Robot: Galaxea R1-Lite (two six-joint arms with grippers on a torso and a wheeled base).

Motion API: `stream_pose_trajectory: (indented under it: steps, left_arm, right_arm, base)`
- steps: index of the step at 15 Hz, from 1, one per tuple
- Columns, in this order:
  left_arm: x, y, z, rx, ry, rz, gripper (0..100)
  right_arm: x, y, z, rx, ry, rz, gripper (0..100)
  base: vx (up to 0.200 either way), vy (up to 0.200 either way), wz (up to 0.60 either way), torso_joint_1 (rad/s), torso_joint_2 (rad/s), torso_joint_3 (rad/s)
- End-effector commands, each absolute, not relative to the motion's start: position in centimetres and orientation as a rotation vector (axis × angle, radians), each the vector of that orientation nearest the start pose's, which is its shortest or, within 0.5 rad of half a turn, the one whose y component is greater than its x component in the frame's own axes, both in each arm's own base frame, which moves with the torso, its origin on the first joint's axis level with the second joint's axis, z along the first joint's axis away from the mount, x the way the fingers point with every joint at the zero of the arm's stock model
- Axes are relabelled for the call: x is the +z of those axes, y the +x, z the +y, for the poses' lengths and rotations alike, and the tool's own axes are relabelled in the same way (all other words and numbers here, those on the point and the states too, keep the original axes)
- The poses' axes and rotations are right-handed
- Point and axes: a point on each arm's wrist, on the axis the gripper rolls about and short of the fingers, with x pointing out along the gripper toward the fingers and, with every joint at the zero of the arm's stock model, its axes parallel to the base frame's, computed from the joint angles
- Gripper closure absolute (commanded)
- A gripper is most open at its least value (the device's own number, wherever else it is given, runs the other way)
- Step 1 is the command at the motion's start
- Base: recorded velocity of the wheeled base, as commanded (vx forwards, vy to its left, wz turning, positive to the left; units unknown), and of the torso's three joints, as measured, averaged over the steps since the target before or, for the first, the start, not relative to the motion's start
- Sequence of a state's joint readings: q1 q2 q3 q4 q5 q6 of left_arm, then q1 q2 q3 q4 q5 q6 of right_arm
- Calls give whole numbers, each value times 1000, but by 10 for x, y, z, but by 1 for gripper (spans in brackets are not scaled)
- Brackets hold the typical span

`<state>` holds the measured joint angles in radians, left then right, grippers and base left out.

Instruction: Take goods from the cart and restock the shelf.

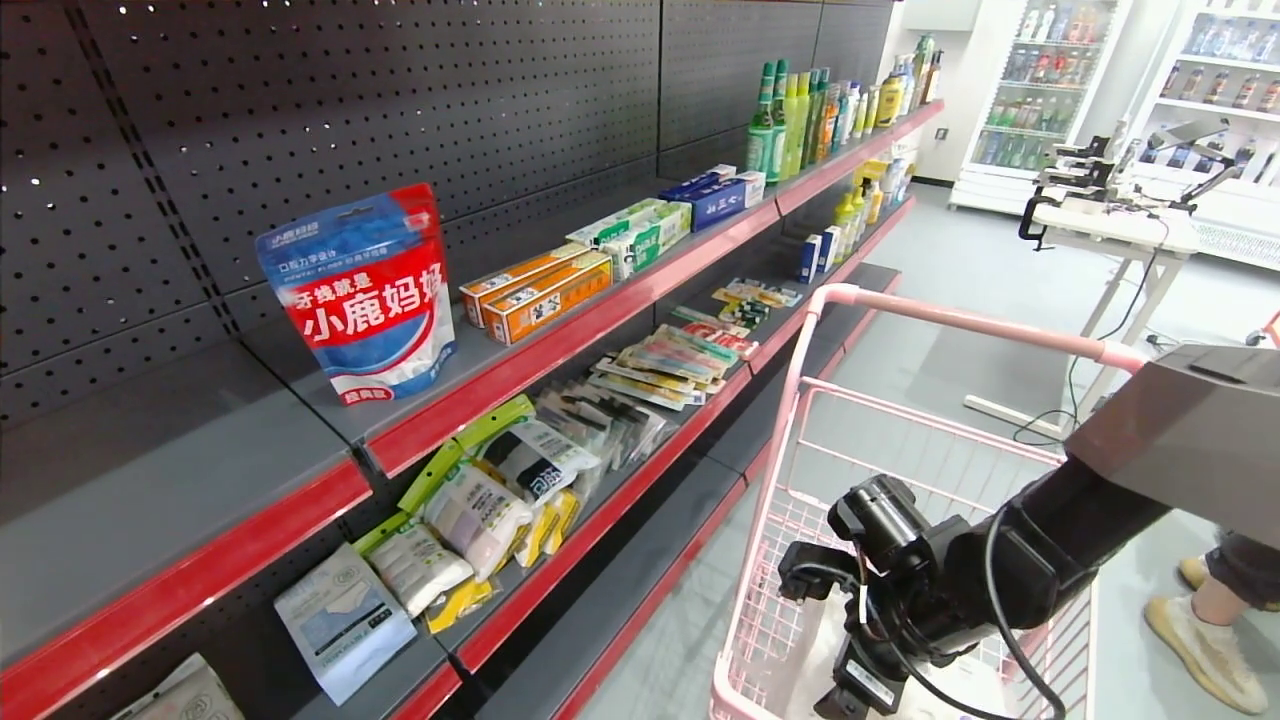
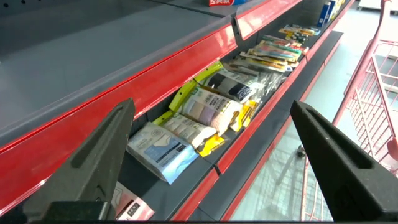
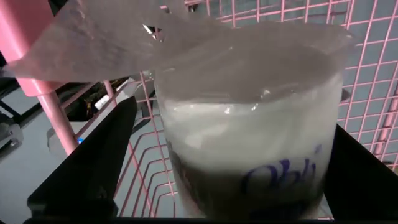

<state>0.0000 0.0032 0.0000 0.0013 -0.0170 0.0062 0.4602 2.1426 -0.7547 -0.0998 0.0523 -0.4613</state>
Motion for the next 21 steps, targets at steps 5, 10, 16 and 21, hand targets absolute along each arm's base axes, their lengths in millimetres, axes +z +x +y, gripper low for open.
stream_pose_trajectory:
  steps: [5, 10, 16, 21]
  left_arm:
    - [75, -22, 0, -17, 6, 6, 0]
    - [75, -22, 0, -17, 6, 6, 0]
    - [75, -22, 0, -17, 6, 6, 0]
    - [75, -22, 0, -17, 6, 6, 0]
  right_arm:
    - [-19, 265, 133, 760, -685, 1204, 0]
    - [-24, 267, 134, 761, -688, 1214, 0]
    - [-25, 265, 132, 758, -690, 1224, 100]
    - [-7, 264, 124, 703, -640, 1199, 100]
  base:
    - [0, 0, 0, 0, 0, 0]
    - [0, 0, 0, 0, 0, 0]
    - [0, 0, 0, 0, 0, 0]
    - [0, 0, 0, 0, 0, 0]
